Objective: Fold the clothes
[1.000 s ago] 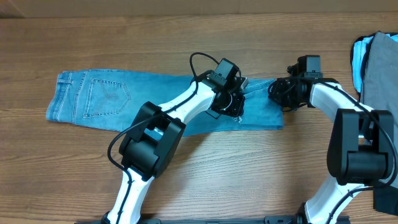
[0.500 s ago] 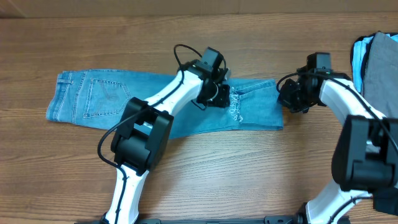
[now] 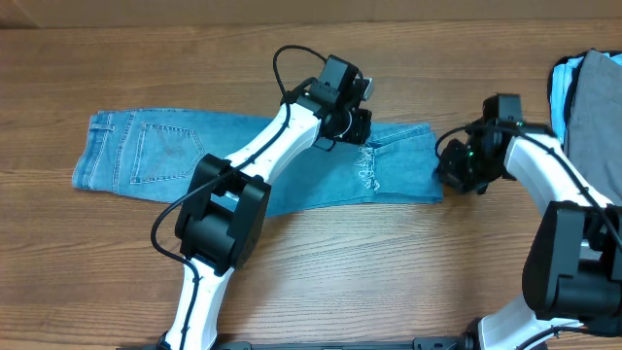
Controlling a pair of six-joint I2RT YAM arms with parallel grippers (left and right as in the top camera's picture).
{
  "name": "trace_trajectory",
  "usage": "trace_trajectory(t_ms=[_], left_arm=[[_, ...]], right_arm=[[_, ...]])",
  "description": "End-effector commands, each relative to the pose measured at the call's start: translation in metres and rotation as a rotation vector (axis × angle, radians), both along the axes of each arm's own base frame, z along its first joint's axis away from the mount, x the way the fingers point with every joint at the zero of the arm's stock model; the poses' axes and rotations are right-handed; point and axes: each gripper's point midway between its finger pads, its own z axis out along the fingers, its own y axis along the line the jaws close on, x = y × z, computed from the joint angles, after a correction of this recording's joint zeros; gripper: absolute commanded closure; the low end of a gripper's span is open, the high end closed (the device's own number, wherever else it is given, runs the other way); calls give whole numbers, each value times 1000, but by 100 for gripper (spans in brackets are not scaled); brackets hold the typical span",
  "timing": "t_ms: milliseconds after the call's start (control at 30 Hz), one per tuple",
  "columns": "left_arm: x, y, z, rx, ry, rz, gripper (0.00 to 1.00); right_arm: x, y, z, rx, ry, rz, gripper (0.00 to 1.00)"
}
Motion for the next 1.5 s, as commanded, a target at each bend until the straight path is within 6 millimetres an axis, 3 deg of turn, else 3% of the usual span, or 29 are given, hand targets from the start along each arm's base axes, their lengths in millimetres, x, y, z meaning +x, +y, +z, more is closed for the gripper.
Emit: trace_trajectory(t_ms=[0, 267, 433, 700, 867, 1000, 1200, 1233, 1367, 1433, 1467], left_arm=[[7, -12, 12, -34, -55, -26, 83], [9, -22, 10, -47, -78, -39, 85], [6, -22, -12, -33, -42, -45, 84], [-1, -32, -37, -76, 8, -88, 83], [-1, -27, -62, -49, 39, -77, 81], [14, -9, -70, 6, 13, -19, 76], [48, 15, -32, 1, -58, 51, 48], [56, 21, -13, -2, -81, 55, 46], [66, 33, 34, 2, -142, 39, 44], [70, 39, 60, -6, -165, 47, 18], [72, 47, 79, -3, -180, 64, 0]], right_arm=[[-7, 10, -7, 57, -7, 8, 82], [-16, 6, -17, 31, 21, -7, 83], [-17, -5, -21, -32, 36, -41, 85], [-15, -5, -21, -33, 29, -40, 86], [-15, -5, -21, -32, 29, -40, 86], [-15, -6, -21, -33, 29, -40, 86], [-7, -6, -17, -35, 3, -45, 86], [-2, -7, -12, -36, -8, -45, 87], [11, -8, 7, -39, -43, -43, 85], [18, -10, 20, -45, -70, -35, 74], [27, -12, 33, -54, -102, -36, 32]])
